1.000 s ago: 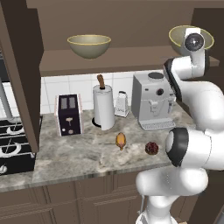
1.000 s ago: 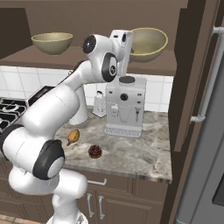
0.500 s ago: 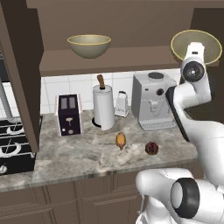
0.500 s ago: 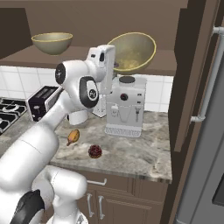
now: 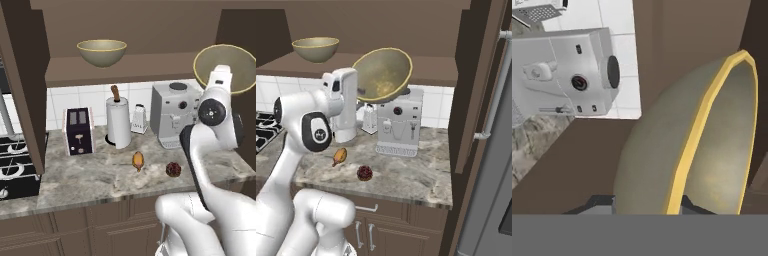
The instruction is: Pick both bowls and place them on the counter. Then place the chicken drumstick in one bowl and place the cake in the other bowl.
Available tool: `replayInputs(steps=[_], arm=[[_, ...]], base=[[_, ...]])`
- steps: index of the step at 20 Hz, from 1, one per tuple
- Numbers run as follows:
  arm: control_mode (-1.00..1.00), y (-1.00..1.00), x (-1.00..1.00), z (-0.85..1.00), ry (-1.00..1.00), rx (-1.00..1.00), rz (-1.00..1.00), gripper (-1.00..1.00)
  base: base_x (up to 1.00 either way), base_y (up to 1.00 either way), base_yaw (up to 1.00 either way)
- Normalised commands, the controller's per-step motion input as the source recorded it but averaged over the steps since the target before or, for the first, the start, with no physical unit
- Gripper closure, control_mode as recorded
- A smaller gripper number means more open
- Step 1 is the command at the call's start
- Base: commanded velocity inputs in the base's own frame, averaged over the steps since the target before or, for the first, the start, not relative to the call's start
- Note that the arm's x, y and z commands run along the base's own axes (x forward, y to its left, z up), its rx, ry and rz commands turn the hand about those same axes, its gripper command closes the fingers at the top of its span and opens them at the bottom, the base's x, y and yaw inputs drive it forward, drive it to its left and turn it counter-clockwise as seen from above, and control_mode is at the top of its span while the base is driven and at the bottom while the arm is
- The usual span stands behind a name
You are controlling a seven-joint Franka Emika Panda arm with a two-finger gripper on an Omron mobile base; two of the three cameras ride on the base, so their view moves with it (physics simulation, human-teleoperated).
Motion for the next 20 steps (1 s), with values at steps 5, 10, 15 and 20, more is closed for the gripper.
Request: replayInputs(steps=[5,10,15,20], arm=[[-1.00,0.28,-0.96,-0.18,0.00,0.00,-0.05,1.00],[-1.00,0.06,-0.80,-0.39,0.05,0.00,0.00,1.00],[-1.00,0.01,-0.39,-0.45,0.08,0.01,0.00,1.00],[-1.00,0.02,-0.05,-0.56,0.02,0.01,-0.05,1.00]], base=[[0.00,0.00,0.00],[0.00,0.00,0.00],[0.00,0.00,0.00],[0.00,0.00,0.00]])
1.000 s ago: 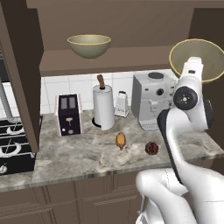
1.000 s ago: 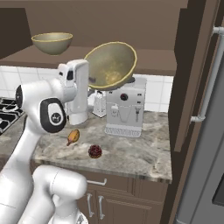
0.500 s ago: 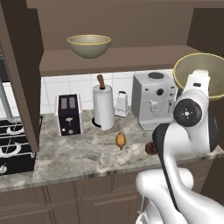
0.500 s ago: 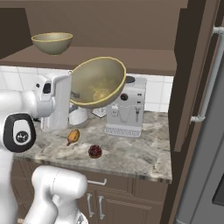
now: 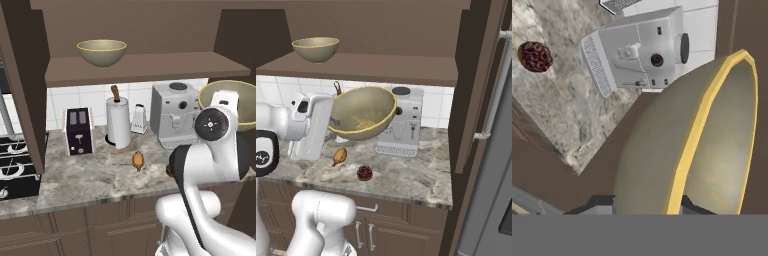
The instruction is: Pick both bowls and place them on the counter. Then place the chicken drumstick in one bowl and place the cake in the other bowl.
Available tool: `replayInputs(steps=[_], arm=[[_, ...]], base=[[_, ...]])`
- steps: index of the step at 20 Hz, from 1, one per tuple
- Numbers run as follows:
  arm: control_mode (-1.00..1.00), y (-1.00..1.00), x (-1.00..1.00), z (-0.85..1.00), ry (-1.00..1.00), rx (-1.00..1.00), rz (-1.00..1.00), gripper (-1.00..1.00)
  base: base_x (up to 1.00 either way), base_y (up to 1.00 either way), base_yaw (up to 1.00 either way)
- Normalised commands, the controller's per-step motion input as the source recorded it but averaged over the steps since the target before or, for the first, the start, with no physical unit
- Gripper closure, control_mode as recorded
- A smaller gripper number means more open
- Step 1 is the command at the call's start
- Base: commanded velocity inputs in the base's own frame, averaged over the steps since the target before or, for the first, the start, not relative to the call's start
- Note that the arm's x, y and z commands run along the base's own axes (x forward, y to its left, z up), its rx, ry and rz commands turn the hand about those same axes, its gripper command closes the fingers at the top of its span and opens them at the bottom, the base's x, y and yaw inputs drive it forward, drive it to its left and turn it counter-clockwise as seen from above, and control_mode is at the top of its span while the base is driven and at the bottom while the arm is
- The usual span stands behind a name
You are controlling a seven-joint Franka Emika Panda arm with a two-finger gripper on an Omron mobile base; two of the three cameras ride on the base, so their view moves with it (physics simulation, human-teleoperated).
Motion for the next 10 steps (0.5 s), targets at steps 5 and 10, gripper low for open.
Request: replayInputs(steps=[5,10], arm=[[-1.00,0.01,0.04,-0.66,-0.01,0.00,-0.05,1.00],[-1.00,-0.02,0.32,-0.53,-0.01,0.00,-0.02,1.00]], base=[[0.00,0.00,0.00],[0.00,0.00,0.00]])
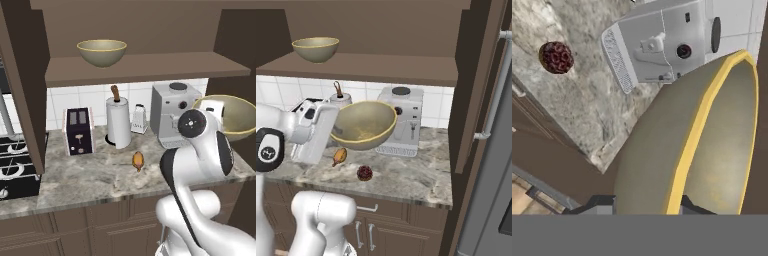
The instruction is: Pick both bowls and place them on the counter. Then place the chicken drumstick in one bowl and place the cake in the other bowl.
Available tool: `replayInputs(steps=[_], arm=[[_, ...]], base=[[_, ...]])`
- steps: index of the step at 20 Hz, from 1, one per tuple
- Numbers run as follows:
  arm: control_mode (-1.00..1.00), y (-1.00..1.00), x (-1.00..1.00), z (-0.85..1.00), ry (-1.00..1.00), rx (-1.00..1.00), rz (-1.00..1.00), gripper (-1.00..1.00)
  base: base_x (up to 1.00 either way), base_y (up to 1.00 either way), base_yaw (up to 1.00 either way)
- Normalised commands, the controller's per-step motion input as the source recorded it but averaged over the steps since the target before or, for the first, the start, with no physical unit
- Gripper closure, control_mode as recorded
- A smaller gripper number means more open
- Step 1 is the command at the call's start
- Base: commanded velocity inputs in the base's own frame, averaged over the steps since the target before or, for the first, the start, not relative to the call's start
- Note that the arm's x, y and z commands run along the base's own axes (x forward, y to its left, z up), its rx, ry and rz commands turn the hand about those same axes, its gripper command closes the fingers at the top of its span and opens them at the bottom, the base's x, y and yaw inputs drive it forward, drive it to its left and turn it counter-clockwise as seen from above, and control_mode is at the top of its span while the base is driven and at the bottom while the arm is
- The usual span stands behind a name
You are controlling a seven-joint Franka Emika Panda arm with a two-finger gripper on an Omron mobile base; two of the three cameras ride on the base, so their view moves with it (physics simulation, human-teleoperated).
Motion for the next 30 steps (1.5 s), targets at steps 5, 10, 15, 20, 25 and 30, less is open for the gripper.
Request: replayInputs(steps=[5,10,15,20,25,30], arm=[[-1.00,-0.13,0.59,-0.39,0.00,0.01,0.00,1.00],[-1.00,-0.18,0.63,-0.33,-0.01,0.06,0.00,1.00],[-1.00,-0.24,0.53,-0.34,0.00,0.07,0.00,1.00],[-1.00,-0.22,0.52,-0.46,0.00,0.06,0.00,1.00],[-1.00,-0.14,0.39,-0.47,-0.03,0.02,-0.06,1.00],[-1.00,-0.05,0.19,-0.46,-0.05,0.00,-0.19,1.00]], base=[[0.00,0.00,0.00],[0.00,0.00,0.00],[0.00,0.00,0.00],[0.00,0.00,0.00],[0.00,0.00,0.00],[0.00,0.00,0.00]])
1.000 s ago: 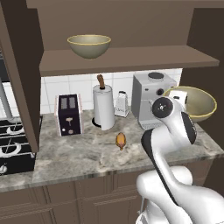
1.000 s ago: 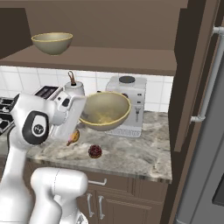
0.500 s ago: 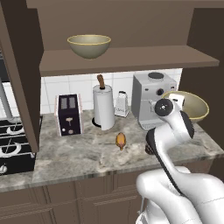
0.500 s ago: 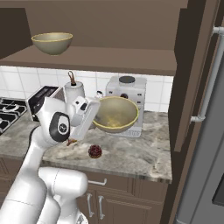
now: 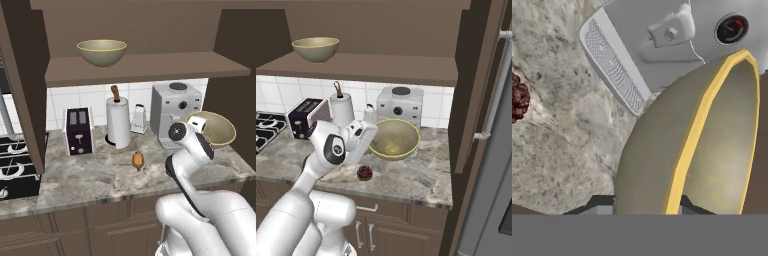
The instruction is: Pick both bowls and place them on the counter. Then place the chicken drumstick in one bowl and place the cake in the other bowl.
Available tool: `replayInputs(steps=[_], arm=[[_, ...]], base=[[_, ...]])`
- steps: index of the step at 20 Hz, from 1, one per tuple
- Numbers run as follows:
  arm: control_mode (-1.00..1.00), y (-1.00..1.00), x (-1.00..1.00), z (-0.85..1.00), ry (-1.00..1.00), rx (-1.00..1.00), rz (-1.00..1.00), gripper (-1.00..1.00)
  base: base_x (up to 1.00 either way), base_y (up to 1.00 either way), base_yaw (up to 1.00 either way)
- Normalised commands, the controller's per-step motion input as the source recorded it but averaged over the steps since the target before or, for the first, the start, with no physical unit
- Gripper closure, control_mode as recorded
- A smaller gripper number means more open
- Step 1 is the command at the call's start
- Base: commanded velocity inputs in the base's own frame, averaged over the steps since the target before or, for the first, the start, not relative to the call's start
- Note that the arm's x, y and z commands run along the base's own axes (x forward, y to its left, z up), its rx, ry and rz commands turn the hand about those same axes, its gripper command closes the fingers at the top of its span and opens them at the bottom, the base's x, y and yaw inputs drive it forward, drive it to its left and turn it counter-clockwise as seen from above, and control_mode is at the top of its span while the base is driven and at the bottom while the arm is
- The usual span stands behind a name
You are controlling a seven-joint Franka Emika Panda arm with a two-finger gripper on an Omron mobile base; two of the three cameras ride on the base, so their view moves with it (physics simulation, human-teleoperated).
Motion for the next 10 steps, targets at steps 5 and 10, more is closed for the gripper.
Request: replayInputs(steps=[5,10], arm=[[-1.00,-0.06,0.09,-0.29,0.00,0.00,-0.21,1.00],[-1.00,-0.18,0.06,-0.06,0.00,0.00,-0.16,1.00]], base=[[0.00,0.00,0.00],[0.00,0.00,0.00]])
